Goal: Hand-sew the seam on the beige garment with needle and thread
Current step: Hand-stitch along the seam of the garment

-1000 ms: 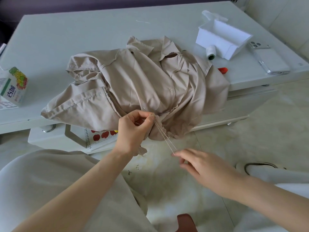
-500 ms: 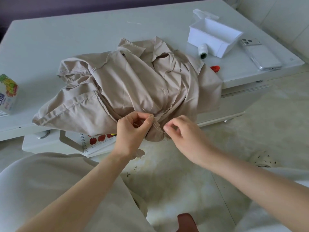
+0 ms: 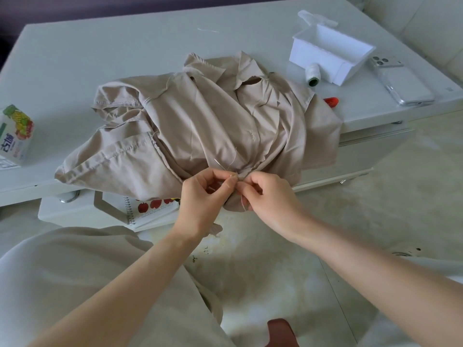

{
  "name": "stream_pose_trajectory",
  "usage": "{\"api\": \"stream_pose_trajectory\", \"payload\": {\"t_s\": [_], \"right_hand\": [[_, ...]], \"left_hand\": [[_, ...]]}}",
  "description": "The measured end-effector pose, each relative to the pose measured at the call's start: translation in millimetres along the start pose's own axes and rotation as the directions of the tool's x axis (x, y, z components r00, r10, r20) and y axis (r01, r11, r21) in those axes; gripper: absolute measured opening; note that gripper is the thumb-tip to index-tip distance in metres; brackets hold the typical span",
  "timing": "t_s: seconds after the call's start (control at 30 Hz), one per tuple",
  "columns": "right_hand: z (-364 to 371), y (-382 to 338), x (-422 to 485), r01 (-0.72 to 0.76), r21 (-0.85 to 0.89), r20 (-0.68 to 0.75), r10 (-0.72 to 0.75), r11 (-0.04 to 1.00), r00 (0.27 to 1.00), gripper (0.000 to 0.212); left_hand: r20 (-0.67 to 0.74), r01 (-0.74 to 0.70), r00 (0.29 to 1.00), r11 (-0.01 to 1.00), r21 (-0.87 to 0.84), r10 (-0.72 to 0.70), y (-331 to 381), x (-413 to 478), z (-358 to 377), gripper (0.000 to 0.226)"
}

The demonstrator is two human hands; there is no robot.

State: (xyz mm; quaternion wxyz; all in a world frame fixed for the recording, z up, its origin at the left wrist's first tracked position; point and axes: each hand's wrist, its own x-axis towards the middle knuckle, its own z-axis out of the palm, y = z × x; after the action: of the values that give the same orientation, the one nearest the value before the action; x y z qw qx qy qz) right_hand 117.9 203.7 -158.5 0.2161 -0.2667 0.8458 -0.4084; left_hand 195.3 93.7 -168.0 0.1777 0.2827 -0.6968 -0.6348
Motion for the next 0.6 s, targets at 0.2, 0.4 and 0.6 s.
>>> {"api": "stream_pose_trajectory", "payload": {"t_s": [0.2, 0.4, 0.6], "right_hand": [[-2, 5, -5, 0.024, 0.014, 0.145, -0.025, 1.000, 0.989, 0.029], [-19, 30, -20, 0.099, -0.260, 0.315, -0.013, 0.961, 0.949, 0.026], [-32, 45, -22, 0.136, -0.475, 0.349, 0.045, 0.870, 0.936, 0.013]], "left_hand": [[0.045, -0.002, 0.999, 1.000, 0.020, 0.001, 1, -3, -4, 0.009], [-0.010, -0.002, 1.000, 1.000, 0.004, 0.002, -1, -1, -7, 0.012], [0.066, 0.037, 0.997, 0.999, 0.023, -0.038, -3, -4, -10, 0.010]]}}
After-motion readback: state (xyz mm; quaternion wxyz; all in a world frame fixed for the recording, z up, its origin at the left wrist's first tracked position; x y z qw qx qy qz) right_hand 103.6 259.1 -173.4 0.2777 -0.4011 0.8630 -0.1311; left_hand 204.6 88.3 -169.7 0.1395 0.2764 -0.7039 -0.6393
